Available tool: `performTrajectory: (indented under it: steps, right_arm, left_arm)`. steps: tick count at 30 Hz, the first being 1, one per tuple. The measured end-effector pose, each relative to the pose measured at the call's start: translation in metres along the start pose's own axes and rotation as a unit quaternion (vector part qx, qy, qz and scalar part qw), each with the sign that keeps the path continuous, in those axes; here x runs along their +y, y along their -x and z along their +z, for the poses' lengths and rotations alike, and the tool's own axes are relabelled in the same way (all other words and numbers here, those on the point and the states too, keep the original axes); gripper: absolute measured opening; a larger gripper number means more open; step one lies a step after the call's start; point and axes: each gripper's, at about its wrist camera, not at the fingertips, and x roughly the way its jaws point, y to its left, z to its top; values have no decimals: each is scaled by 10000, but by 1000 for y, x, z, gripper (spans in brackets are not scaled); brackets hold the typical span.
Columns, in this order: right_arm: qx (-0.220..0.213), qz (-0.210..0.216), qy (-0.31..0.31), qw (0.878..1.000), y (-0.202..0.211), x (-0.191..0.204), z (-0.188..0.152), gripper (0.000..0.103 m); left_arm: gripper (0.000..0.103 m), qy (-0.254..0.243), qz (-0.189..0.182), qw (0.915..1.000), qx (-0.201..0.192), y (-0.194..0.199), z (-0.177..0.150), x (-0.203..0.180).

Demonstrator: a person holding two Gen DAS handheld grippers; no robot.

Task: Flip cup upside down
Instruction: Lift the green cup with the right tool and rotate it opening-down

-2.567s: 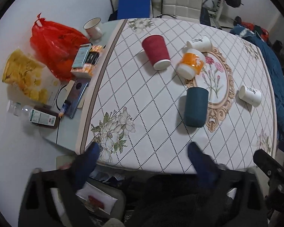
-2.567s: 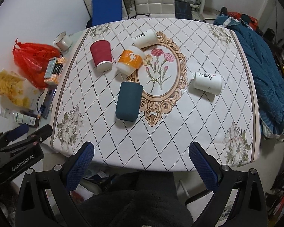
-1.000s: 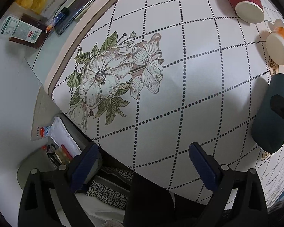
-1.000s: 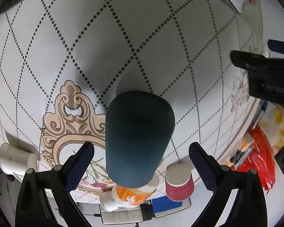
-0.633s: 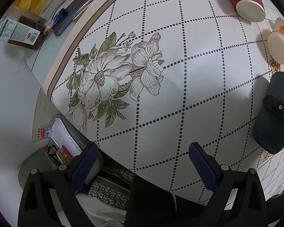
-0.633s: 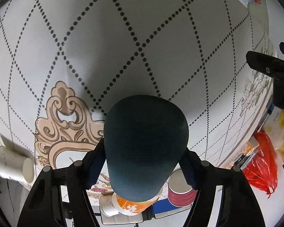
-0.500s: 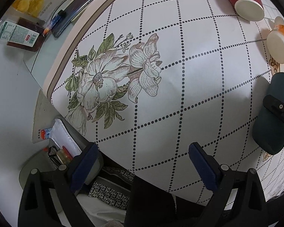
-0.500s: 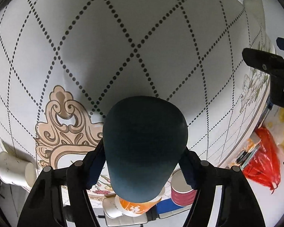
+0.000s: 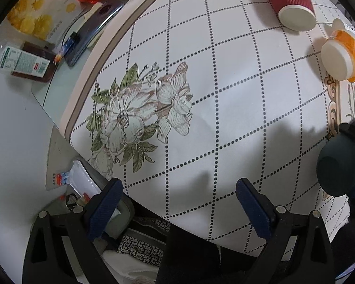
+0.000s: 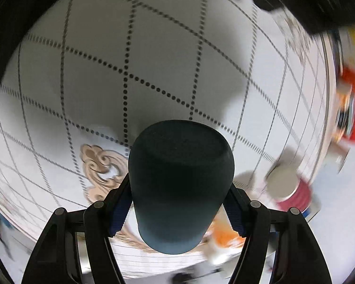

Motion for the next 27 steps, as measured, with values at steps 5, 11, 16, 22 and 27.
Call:
performTrajectory:
  steps: [5,11,16,22,27]
  right_arm:
    - [63,525,-1245,9908,3,-15,-6,72]
    - [373,1535,-3401,9270,-5,-37,-33,72]
    - [616,2604,-4934,8276,-18,-35,-68,72]
    - [722,3395,-5989,7217,-33,-12,-93,72]
    - [793,3862,-6547,6449,-49,11,-108,72]
  left_arm:
    - [98,-203,29,9997,-136,16,5,-10]
    - [98,-590,43,9977,-335,33,4,-27]
    - [98,-911,56,9946,-499,46,-2,-41]
    - [98,-1180,30,9912,-592,51,-6,-56]
    - [98,-1350,31,9892,-577,49,-10,-69]
